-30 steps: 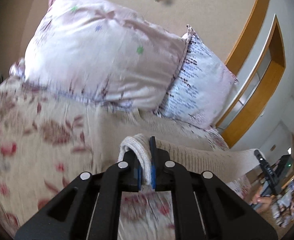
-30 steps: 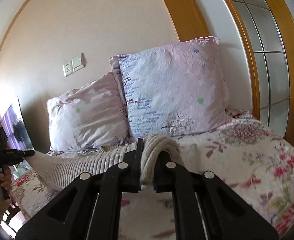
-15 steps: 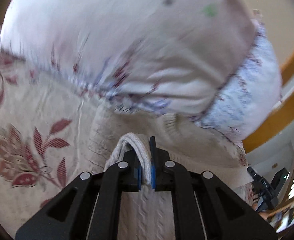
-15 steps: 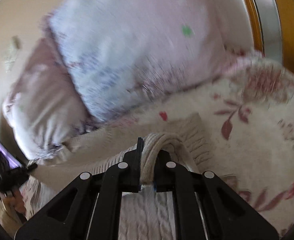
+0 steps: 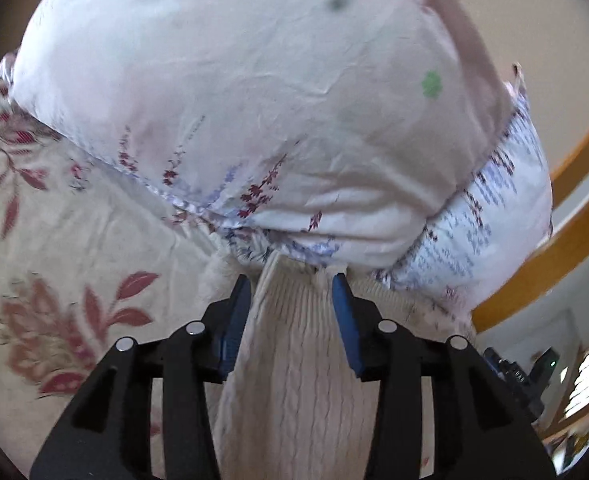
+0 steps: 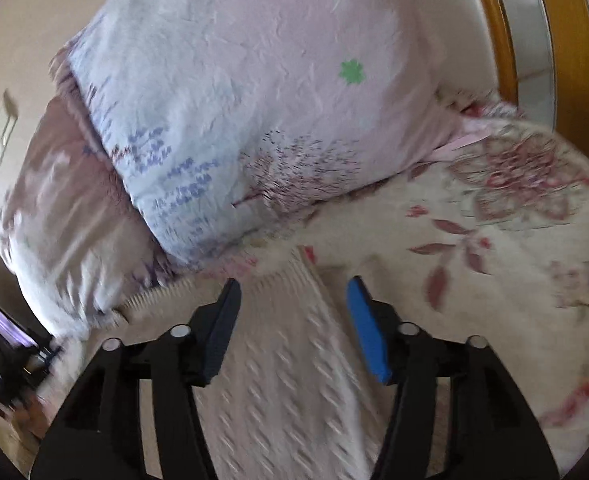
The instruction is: Fold small clothes
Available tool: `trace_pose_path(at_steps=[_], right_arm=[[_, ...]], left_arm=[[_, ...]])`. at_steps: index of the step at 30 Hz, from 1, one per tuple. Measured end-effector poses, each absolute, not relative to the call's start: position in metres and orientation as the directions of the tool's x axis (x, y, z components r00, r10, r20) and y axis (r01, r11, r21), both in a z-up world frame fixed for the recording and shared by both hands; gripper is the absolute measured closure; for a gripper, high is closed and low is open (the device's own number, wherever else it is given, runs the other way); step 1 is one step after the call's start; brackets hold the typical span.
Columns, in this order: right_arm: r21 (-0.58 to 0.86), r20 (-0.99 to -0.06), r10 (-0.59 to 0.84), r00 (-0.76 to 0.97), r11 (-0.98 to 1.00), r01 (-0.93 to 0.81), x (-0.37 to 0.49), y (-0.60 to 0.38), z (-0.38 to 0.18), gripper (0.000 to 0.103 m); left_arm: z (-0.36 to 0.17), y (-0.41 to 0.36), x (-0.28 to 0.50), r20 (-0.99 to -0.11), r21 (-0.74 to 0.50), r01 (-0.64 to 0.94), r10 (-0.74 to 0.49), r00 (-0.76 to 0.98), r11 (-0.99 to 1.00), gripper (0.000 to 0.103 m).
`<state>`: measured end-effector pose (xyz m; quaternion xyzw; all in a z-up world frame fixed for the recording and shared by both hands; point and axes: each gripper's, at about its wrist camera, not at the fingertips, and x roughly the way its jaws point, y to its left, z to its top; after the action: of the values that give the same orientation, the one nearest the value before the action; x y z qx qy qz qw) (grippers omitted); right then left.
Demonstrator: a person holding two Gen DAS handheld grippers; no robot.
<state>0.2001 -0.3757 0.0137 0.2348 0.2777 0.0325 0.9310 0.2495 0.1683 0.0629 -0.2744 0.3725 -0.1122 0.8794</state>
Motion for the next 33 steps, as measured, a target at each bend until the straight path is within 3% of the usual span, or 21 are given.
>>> trace_pose_path(at_steps=[1, 7, 12, 16, 20, 21, 22, 26, 33], right_arm=[[0.440, -0.510, 0.188, 0.839, 0.895, 0.067, 0.194, -0.377, 0.013, 0.058], [0.371, -0.568, 0.183, 0.802, 0.927, 0.051, 0.169, -0.381, -0.001, 0.058], [0.341, -0.614, 0.173, 0.770, 0.938, 0.062, 0.169, -0.378, -0.016, 0.065], [0.309, -0.651, 0.156, 0.743, 0.948, 0.071, 0.171, -0.373, -0.028, 0.074], [0.276, -0.648, 0.130, 0.750, 0.958, 0.072, 0.168, -0.369, -0.029, 0.092], [0.277, -0.642, 0.128, 0.756, 0.958, 0.073, 0.165, -0.369, -0.027, 0.093], [0.279, -0.634, 0.128, 0.763, 0.958, 0.071, 0.163, -0.369, -0.025, 0.094], [0.280, -0.616, 0.106, 0.781, 0.955, 0.092, 0.148, -0.371, -0.016, 0.094], [0.228, -0.664, 0.041, 0.747, 0.962, 0.150, 0.145, -0.368, -0.035, 0.094]], left_arm=[[0.065, 0.169, 0.244, -0.605, -0.551, 0.000, -0.400, 0.689, 0.835, 0.061], [0.056, 0.170, 0.211, -0.679, -0.472, 0.026, -0.383, 0.626, 0.881, 0.064], [0.038, 0.167, 0.198, -0.712, -0.469, 0.026, -0.395, 0.580, 0.883, 0.066], [0.027, 0.160, 0.195, -0.736, -0.459, 0.031, -0.400, 0.547, 0.888, 0.072], [0.020, 0.156, 0.196, -0.752, -0.442, 0.035, -0.392, 0.530, 0.896, 0.085], [0.018, 0.157, 0.196, -0.756, -0.440, 0.034, -0.391, 0.525, 0.897, 0.093], [0.017, 0.157, 0.196, -0.759, -0.441, 0.034, -0.393, 0.519, 0.897, 0.094], [0.016, 0.162, 0.194, -0.752, -0.458, 0.036, -0.409, 0.517, 0.888, 0.095], [0.013, 0.164, 0.194, -0.752, -0.466, 0.043, -0.421, 0.507, 0.884, 0.095]])
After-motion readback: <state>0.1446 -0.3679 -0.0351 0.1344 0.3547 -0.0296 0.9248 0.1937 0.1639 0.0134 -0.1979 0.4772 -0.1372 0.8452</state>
